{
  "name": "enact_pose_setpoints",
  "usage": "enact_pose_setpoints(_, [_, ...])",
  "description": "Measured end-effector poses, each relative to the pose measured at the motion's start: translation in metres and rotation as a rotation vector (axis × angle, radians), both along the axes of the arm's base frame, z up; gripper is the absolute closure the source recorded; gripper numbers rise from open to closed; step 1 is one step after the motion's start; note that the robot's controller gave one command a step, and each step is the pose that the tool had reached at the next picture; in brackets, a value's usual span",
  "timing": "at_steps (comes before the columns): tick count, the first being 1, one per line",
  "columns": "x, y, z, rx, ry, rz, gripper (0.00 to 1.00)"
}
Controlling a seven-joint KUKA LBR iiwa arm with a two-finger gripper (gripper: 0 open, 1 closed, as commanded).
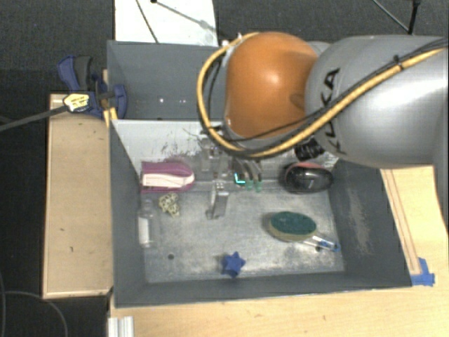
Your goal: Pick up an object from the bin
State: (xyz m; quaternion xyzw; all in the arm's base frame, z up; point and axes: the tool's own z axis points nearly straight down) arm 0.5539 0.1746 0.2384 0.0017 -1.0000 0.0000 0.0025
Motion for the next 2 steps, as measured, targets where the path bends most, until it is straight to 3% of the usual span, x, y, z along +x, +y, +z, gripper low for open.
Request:
enact_pose_setpoints(1, [0.002,-0.001,0.005,0.002,-0.008,-0.006,1.0])
enact_pose_setpoints(2, [0.015,0.029,-0.067,0.0,-0.001,0.04,1.0])
